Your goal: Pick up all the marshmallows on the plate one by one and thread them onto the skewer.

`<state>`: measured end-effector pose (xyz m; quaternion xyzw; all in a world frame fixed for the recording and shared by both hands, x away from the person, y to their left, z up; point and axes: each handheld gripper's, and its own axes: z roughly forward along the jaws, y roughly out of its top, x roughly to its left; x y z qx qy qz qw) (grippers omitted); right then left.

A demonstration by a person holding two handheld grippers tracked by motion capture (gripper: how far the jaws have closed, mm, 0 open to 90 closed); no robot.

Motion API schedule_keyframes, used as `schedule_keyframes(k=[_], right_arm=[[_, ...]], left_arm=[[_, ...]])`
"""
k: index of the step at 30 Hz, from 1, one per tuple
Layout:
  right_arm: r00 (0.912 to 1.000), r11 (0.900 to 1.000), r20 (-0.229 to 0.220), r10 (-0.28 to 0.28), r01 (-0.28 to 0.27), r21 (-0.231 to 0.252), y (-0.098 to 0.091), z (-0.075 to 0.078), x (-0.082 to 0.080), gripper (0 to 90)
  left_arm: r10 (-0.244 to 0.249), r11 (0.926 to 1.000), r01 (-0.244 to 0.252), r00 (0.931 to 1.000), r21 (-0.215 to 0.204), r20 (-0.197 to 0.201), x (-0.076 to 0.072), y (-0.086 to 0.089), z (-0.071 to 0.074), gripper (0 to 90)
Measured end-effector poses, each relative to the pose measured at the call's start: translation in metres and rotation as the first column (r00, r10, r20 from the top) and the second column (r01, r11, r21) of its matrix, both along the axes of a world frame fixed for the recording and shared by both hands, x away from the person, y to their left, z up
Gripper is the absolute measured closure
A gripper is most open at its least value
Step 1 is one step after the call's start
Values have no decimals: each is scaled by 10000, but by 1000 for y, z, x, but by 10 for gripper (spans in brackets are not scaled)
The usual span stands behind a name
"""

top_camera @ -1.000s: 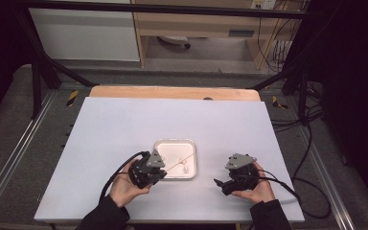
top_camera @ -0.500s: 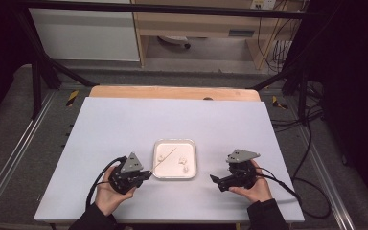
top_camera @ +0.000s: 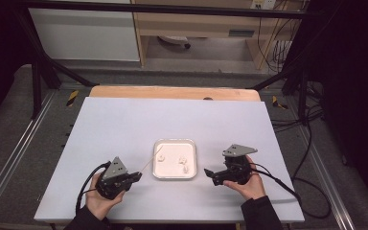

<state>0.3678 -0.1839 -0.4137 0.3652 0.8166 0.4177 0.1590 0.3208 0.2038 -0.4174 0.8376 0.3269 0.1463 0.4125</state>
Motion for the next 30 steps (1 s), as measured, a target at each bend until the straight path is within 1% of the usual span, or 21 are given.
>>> schedule_keyframes(k=[2,4,7,9,12,15,18,19,22,27,30], right_arm=[[10000,9998,-97,-15,17,204,5,1,2,7],[10000,9998,-90,9,-7,202,11,2,6,7],[9999,9993,-123,80,-76,367,20,3,10,11],[9999,9991,-130,99,-93,404,25,4,12,17],[9998,9980,-174,77,-66,628,33,4,18,24],[9997,9985,-228,123,-111,533,42,3,24,41],[9992,9985,-354,210,-192,520,51,1,30,56],[9989,9984,-389,275,-256,503,54,-1,32,65],[9969,9982,-639,457,-430,429,63,-5,39,94],[9945,9973,-760,720,-707,201,76,-12,46,162],[9926,9959,-884,837,-804,407,79,-17,50,221]], left_arm=[[81,9998,-82,9999,-158,-67,-1,3,-2,884],[120,9997,-122,9999,-230,-125,-1,6,-4,884],[196,9994,-199,9997,-298,-116,-3,8,-6,884],[239,9992,-240,9997,-306,-42,-3,8,-6,884],[208,9991,-205,9998,-372,79,-4,9,-6,884],[195,9991,-192,9998,-385,87,-5,9,-6,884],[175,9989,-176,9998,-425,-15,-4,9,-8,884],[144,9989,-148,9999,-447,-77,-4,9,-8,884],[104,9988,-108,9999,-476,-88,-4,9,-9,884],[82,9985,-88,9999,-540,-117,-4,9,-11,884],[58,9984,-65,9999,-563,-128,-3,8,-11,884]])
